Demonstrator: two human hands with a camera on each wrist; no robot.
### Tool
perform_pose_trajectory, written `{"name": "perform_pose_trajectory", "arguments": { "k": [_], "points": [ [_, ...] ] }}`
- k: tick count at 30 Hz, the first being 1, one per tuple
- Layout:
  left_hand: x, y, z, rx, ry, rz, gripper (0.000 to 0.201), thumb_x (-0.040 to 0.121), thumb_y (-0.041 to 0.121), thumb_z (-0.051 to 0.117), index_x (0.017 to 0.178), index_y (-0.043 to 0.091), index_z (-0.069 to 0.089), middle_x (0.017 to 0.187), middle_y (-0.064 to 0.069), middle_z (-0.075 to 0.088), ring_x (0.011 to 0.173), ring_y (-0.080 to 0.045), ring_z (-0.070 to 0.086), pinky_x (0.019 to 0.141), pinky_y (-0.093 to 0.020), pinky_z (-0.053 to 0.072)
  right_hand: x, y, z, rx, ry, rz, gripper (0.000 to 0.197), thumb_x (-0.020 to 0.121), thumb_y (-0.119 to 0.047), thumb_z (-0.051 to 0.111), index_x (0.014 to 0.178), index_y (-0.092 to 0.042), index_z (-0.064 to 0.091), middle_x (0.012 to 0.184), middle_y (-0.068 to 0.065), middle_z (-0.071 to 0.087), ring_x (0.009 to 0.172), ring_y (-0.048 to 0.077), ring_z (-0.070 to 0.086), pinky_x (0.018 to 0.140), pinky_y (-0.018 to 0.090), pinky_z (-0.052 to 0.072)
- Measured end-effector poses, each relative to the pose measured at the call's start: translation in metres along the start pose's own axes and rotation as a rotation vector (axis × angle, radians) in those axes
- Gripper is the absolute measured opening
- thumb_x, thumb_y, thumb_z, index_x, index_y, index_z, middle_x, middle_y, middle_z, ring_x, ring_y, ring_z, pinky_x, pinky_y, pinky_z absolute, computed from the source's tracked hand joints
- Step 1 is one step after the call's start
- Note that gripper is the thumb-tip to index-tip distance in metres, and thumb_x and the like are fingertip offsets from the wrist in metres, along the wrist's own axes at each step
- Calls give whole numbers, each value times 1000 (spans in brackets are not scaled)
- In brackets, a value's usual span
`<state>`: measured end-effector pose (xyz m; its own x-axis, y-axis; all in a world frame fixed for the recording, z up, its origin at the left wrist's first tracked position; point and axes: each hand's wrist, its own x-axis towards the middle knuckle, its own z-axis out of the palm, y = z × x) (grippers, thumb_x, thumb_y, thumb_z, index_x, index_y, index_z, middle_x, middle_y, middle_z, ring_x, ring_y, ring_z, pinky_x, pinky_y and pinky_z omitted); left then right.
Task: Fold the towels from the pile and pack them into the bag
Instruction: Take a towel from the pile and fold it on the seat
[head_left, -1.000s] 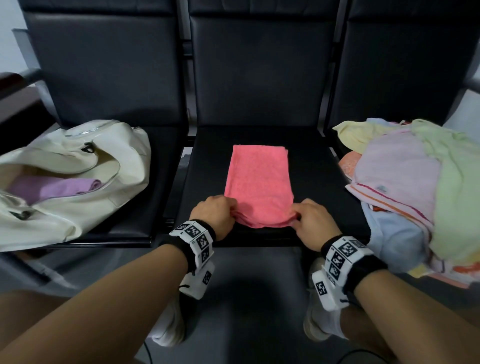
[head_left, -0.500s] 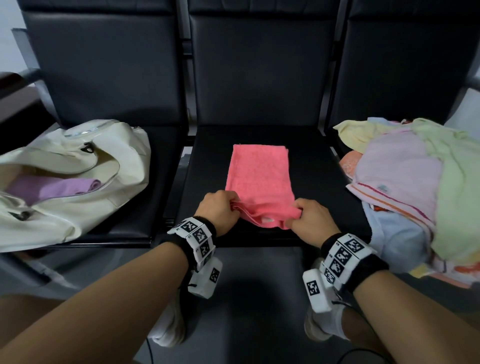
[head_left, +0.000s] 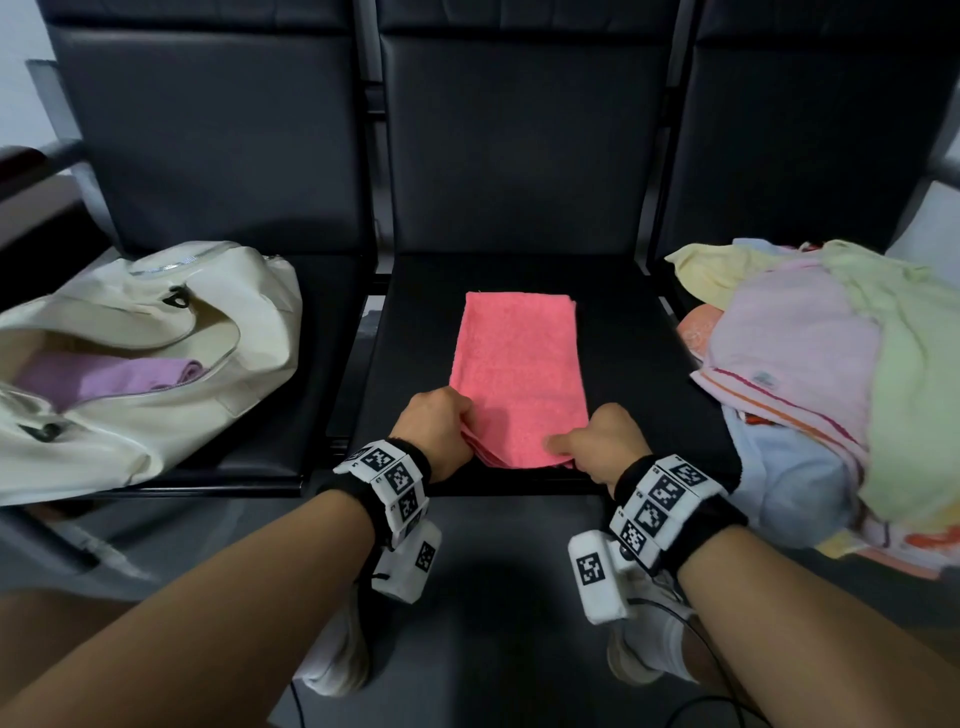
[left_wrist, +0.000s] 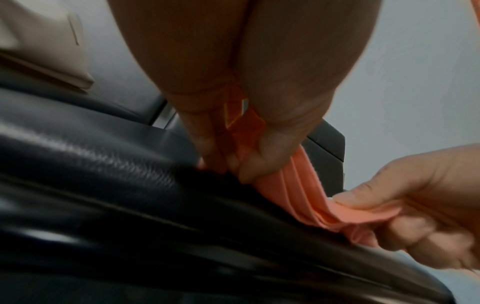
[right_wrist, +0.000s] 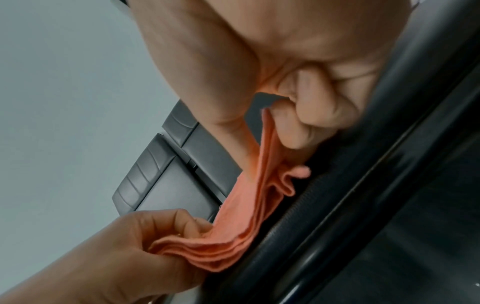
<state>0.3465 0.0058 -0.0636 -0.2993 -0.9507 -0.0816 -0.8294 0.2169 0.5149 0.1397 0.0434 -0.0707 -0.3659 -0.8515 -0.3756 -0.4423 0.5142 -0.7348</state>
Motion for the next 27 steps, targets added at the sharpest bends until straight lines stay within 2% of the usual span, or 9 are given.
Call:
{"name": "perform_pose_trajectory", "arguments": {
  "k": [2, 8, 11, 13, 17, 20, 23, 25, 27],
  "points": [
    [-1, 0, 0, 0, 0, 7, 24, 76, 4, 64, 68, 27, 63, 94, 3, 67, 85, -19, 64, 74, -27, 52, 1, 1, 1, 11, -7, 22, 36, 74, -22, 87, 78, -9, 54, 74, 6, 55, 60, 19, 51, 48, 28, 37],
    [0, -1, 2, -7, 10, -9, 34, 79, 1, 61, 68, 33, 56, 94, 2, 67, 84, -19, 63, 71, -26, 47, -8, -2, 2, 24, -45, 39, 35, 71, -10, 88, 73, -7, 54, 57, 2, 57, 43, 10, 55, 38, 20, 41],
    [-1, 0, 1, -33, -6, -14, 26, 83, 5, 63, 79, 30, 59, 95, 3, 67, 86, -19, 63, 71, -27, 46, -9, -3, 10, -30, -22, 1, 41, 60, -23, 88, 76, -10, 53, 72, 7, 58, 66, 24, 62, 57, 32, 49],
    [-1, 1, 0, -37, -5, 1, 19, 86, 11, 66, 85, 28, 58, 96, 2, 67, 87, -19, 61, 71, -27, 43, -11, -3, 15, -2, -19, -38, 35, 67, -23, 82, 71, -13, 48, 69, 4, 51, 64, 24, 55, 56, 32, 43],
    [-3, 2, -1, -59, 6, 31, 9, 92, 21, 67, 94, 17, 59, 94, -3, 67, 90, -25, 62, 75, -34, 49, -19, -7, 10, 48, 91, -134, 17, 78, -20, 68, 81, -4, 64, 79, 9, 68, 74, 27, 67, 66, 38, 54],
    [-3, 1, -1, -115, 20, 30, 8, 94, 23, 67, 93, 19, 59, 92, -3, 69, 94, -26, 63, 81, -41, 53, -17, -5, 3, 90, 166, -200, 16, 83, -17, 66, 95, -9, 59, 85, 8, 69, 72, 25, 70, 66, 38, 56],
    [-3, 1, -3, -149, 53, 6, 9, 95, 29, 66, 93, 22, 60, 91, -1, 69, 94, -26, 63, 85, -42, 53, -17, -2, -6, 211, 123, -270, 34, 91, -12, 64, 117, -25, 47, 94, 6, 68, 57, 16, 69, 56, 32, 56],
    [-3, 2, -8, -176, 108, 6, 10, 95, 32, 67, 96, 23, 64, 91, 2, 70, 93, -24, 63, 84, -39, 52, -13, -3, -11, 220, 71, -318, 33, 93, -8, 62, 120, -25, 57, 103, 9, 70, 55, 16, 68, 53, 27, 52],
    [-2, 5, -16, -208, 159, 18, 9, 95, 32, 68, 92, 24, 65, 88, 4, 70, 89, -22, 64, 80, -33, 48, -9, -5, -16, 240, 16, -332, 22, 92, -3, 65, 108, -17, 69, 116, 9, 69, 65, 16, 72, 59, 25, 54]
  ]
}}
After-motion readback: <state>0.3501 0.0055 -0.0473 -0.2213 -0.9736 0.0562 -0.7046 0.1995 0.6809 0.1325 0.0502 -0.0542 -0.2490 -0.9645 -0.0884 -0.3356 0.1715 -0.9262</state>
